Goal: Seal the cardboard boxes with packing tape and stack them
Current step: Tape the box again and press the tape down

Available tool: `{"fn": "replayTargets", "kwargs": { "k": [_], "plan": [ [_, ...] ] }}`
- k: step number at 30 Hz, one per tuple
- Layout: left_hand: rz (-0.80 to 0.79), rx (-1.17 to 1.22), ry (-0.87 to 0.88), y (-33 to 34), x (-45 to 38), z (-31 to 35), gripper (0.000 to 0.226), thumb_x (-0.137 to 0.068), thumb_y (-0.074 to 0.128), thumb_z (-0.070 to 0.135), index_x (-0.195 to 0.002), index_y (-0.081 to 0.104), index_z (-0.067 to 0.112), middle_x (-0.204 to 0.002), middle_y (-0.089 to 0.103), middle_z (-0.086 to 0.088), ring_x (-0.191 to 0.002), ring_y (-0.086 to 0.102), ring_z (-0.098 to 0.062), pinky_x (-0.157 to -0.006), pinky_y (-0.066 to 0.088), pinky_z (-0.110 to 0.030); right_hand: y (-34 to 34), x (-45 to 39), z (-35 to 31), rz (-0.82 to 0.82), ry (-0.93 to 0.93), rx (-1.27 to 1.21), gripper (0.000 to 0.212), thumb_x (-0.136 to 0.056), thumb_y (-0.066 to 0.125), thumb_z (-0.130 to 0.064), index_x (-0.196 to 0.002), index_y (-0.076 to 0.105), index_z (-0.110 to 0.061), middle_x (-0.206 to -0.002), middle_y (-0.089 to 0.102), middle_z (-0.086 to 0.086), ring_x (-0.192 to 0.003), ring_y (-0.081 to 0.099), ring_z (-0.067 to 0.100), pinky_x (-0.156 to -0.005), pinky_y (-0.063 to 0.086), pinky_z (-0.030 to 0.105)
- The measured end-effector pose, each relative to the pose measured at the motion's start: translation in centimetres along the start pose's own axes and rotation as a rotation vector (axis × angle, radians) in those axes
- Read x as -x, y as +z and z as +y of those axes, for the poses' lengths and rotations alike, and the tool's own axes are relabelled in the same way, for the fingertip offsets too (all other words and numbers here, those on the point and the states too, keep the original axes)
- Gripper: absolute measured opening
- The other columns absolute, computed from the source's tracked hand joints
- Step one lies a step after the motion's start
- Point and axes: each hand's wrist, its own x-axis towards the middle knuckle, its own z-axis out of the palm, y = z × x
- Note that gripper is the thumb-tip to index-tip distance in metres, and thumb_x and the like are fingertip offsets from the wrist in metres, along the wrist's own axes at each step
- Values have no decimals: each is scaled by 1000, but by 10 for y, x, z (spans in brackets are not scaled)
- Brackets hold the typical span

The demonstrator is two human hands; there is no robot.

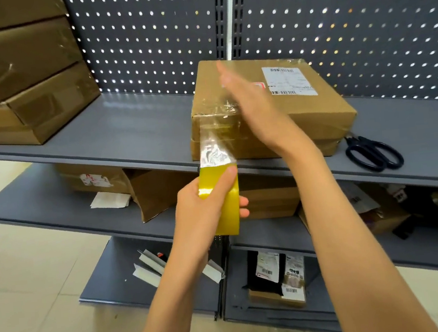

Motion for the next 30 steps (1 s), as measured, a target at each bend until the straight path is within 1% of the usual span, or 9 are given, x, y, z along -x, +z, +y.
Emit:
{"fn": "replayTargets", "kwargs": {
  "k": [3, 5, 7, 10, 13, 20, 24, 27, 30],
  "plan": [
    [-3, 1, -9, -2, -1, -2, 18, -86, 66, 31, -87, 64, 13, -61, 69, -7, -50, 64, -16, -56, 55, -31, -25, 20, 16, 497, -53, -139, 34, -101, 43, -27, -132, 55, -18, -131, 57, -7, -118, 48, -6, -94, 34, 4],
    [-1, -1, -7, -3, -2, -3, 18, -86, 65, 30, -88, 64, 12, -61, 68, -6, -50, 63, -16, -56, 55, -31, -47, 44, 36, 794, -15, 0, 26, -97, 49, -20, -116, 66, -14, -108, 65, -8, -96, 56, -9, -84, 38, 4],
    [-6, 0, -5, -2, -2, -3, 21, -86, 65, 30, -91, 64, 10, -62, 68, -5, -51, 64, -16, -62, 55, -35, -69, 67, 60, 934, 162, 219, 26, -93, 51, -15, -113, 67, -13, -104, 66, -2, -91, 58, -2, -81, 38, 6],
    [-11, -9, 1, 0, -2, -5, 23, -86, 64, 31, -91, 64, 9, -61, 68, -5, -51, 64, -16, -63, 54, -35, -91, 89, 98, 831, 473, 451, 29, -91, 55, -12, -118, 65, -5, -115, 64, 16, -105, 60, 29, -91, 43, 30],
    [-19, -26, 5, 0, -3, -7, 27, -86, 63, 33, -92, 64, 6, -61, 68, -5, -51, 63, -17, -63, 53, -35, -94, 96, 111, 660, 557, 552, 32, -89, 65, -15, -117, 65, 1, -112, 65, 22, -107, 59, 37, -90, 47, 42],
    [9, -52, -4, 0, -4, -7, 23, -87, 63, 34, -92, 64, 11, -61, 69, -3, -52, 65, -14, -63, 55, -34, -91, 92, 124, 564, 649, 677, 30, -88, 67, -18, -106, 66, 6, -111, 58, 25, -99, 54, 41, -78, 44, 42],
    [13, -46, 3, 0, -4, -8, 23, -88, 63, 33, -91, 64, 11, -61, 68, -4, -52, 64, -15, -68, 54, -39, -95, 92, 122, 572, 669, 639, 30, -91, 63, -16, -111, 63, 7, -115, 56, 27, -103, 52, 42, -81, 42, 43],
    [16, -42, 6, 0, -3, -8, 20, -88, 62, 32, -91, 64, 12, -62, 68, -4, -52, 64, -15, -68, 55, -39, -99, 100, 114, 688, 641, 535, 32, -97, 53, -18, -121, 55, 4, -121, 55, 27, -111, 50, 42, -86, 40, 44],
    [15, -44, 10, 0, -2, -7, 19, -89, 62, 32, -93, 64, 13, -62, 69, -3, -53, 65, -15, -66, 55, -37, -106, 105, 94, 829, 440, 266, 32, -99, 49, -24, -123, 49, -3, -119, 58, 16, -107, 56, 30, -87, 43, 36]
  ]
}}
